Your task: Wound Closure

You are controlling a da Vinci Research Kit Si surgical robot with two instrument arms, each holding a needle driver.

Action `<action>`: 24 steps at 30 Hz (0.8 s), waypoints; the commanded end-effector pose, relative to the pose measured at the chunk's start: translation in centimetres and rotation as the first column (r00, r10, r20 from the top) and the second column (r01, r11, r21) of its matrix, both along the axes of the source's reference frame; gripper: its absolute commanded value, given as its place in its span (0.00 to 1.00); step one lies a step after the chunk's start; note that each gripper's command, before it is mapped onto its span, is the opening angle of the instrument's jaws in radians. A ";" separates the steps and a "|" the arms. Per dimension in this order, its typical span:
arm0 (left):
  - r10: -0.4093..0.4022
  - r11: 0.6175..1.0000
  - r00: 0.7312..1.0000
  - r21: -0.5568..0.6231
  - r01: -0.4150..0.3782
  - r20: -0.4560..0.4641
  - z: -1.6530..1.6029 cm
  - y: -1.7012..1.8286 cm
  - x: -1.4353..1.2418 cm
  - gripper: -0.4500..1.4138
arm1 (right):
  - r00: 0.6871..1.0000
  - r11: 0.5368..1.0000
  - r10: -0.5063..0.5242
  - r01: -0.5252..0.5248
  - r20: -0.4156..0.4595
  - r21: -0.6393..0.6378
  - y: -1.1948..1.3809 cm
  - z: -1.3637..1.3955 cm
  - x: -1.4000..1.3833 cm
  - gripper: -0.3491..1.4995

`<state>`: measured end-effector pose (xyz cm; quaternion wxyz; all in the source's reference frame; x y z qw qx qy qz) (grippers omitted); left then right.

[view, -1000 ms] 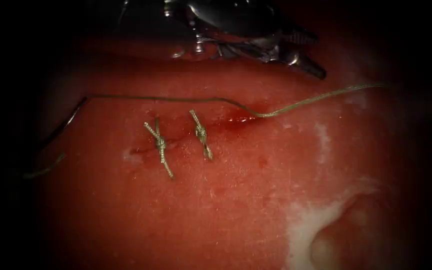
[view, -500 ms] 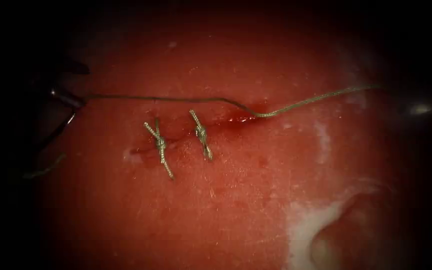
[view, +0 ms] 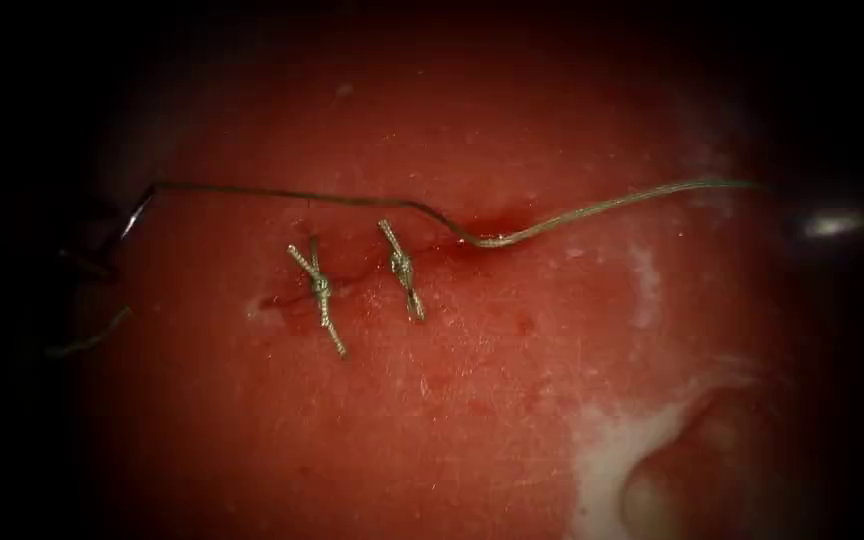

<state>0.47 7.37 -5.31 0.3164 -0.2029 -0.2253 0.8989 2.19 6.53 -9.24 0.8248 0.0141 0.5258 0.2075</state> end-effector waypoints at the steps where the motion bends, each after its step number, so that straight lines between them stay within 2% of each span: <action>1: -0.017 1.000 1.000 0.009 0.017 -0.007 0.07 -0.03 -0.06 0.58 | 1.000 1.000 0.000 0.000 -0.003 -0.001 -0.01 0.02 0.07 0.95; 4: -0.051 0.995 0.999 0.083 0.051 0.002 0.03 -0.02 -0.07 0.32 | 1.000 1.000 0.000 0.000 -0.003 -0.001 -0.01 0.03 0.07 0.95; 5: -0.068 0.994 0.997 0.092 0.066 0.025 -0.03 -0.01 -0.09 0.05 | 1.000 1.000 0.000 0.000 -0.003 -0.001 -0.01 0.03 0.07 0.95; 9: -0.086 0.991 0.996 0.108 0.081 0.040 -0.18 0.08 -0.18 0.05 | 1.000 1.000 0.001 -0.001 -0.003 -0.002 -0.01 0.02 0.09 0.95; 13: -0.137 0.982 0.988 0.138 0.126 0.071 -0.48 0.30 -0.48 0.05 | 1.000 1.000 0.001 -0.001 -0.003 -0.002 -0.02 0.02 0.10 0.95; 15: -0.184 0.973 0.980 0.158 0.170 0.078 -0.71 0.43 -0.81 0.05 | 1.000 1.000 0.001 -0.001 -0.003 -0.002 -0.02 0.01 0.10 0.95; 19: -0.224 0.963 0.971 0.171 0.208 0.084 -0.94 0.51 -1.26 0.05 | 1.000 1.000 0.000 0.000 -0.004 0.000 -0.02 -0.01 0.10 0.95; 20: -0.230 0.962 0.969 0.172 0.212 0.089 -0.97 0.52 -1.36 0.05 | 1.000 1.000 0.000 0.000 -0.004 0.000 -0.02 -0.01 0.10 0.95; 21: -0.235 0.961 0.967 0.172 0.216 0.095 -1.03 0.54 -1.59 0.05 | 1.000 1.000 -0.002 0.002 -0.003 0.004 -0.01 -0.04 0.09 0.95; 23: -0.239 0.961 0.966 0.166 0.222 0.093 -1.03 0.55 -1.79 0.05 | 1.000 1.000 -0.005 0.005 -0.006 0.009 0.01 -0.08 0.06 0.94; 24: -0.247 0.961 0.965 0.153 0.231 0.094 -0.99 0.55 -1.98 0.05 | 1.000 1.000 0.001 -0.001 -0.011 0.008 0.03 -0.11 0.04 0.94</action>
